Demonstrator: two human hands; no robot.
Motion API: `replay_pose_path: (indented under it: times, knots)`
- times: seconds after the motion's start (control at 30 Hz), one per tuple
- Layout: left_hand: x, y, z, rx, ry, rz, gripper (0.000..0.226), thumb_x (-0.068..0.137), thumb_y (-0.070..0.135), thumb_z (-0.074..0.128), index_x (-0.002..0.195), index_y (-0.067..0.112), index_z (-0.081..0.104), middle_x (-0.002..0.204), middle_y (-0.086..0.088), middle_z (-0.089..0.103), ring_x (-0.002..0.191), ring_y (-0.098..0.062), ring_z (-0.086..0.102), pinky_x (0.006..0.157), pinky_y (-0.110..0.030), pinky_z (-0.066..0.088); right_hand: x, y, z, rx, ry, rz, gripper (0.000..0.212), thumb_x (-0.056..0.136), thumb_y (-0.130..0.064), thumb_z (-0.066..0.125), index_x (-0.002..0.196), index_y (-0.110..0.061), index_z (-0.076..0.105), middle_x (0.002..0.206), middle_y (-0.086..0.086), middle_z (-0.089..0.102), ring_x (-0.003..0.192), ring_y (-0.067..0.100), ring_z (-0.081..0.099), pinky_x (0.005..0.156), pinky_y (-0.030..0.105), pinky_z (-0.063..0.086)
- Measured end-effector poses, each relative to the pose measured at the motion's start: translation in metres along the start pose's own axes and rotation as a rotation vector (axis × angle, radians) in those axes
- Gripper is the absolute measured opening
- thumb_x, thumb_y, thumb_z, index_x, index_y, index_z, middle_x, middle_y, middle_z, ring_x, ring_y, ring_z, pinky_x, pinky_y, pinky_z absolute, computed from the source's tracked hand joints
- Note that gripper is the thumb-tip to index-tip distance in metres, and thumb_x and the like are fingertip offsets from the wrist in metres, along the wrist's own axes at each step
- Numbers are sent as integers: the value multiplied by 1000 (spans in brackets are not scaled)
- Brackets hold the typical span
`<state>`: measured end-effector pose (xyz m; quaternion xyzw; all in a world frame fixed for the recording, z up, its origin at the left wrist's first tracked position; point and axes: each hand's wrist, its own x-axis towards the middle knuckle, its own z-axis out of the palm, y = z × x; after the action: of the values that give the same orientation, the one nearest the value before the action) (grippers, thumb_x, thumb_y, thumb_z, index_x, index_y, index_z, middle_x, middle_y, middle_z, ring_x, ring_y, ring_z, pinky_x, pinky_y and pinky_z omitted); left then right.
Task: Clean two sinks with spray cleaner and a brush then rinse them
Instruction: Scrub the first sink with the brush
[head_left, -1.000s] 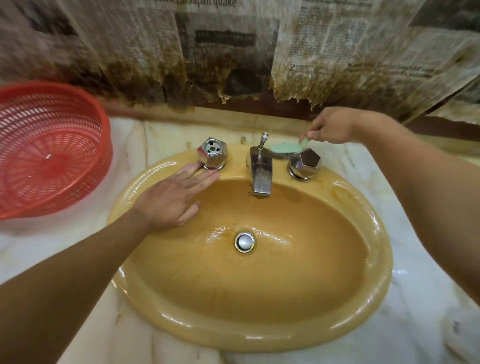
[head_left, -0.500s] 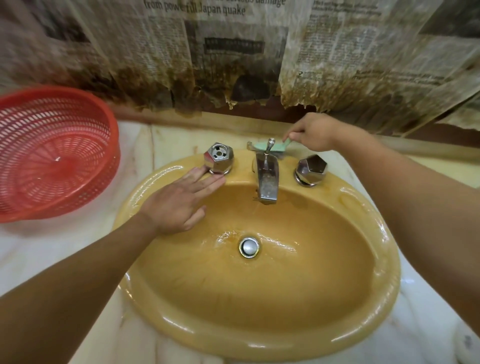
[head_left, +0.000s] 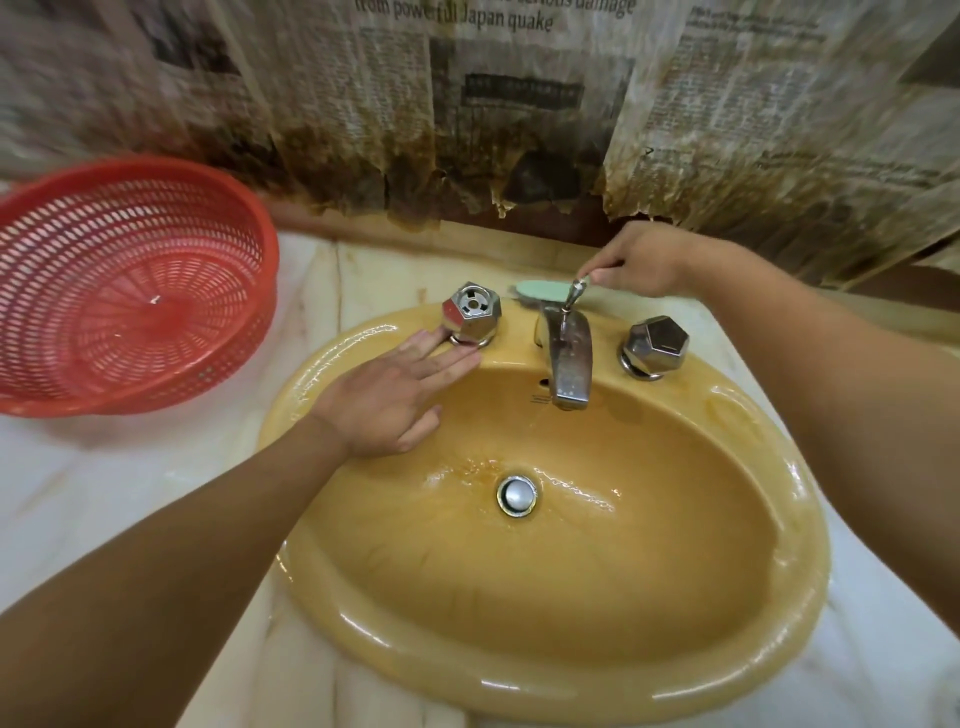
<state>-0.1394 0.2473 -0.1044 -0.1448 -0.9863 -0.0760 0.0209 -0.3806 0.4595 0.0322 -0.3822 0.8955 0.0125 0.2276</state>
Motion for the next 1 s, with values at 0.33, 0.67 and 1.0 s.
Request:
replay_pose_path:
  times: [0.33,0.67,1.0]
  knots:
    - [-3,2,-3,-63,14,-23,68,95,36,34,160,15,27,164,-1,26,155,-20,8,125,-30,2,-72,-19,54,-113,281,295,27,104,-27,43,91,-17,64,87,8,61,75,29,48,62,34,43]
    - [-30,-7,-3,-87,-20,-95,83,88,44,40,162,13,16,169,-5,13,156,-16,4,127,-33,2,-135,-63,165,425,643,340,32,101,-22,46,123,-13,68,77,14,60,72,31,54,62,37,39]
    - [-30,-5,1,-112,59,-150,79,87,41,40,158,6,29,164,-11,27,154,-24,19,126,-28,-2,-97,-157,209,640,786,176,49,103,-16,49,150,-5,42,92,3,54,77,17,51,66,22,30]
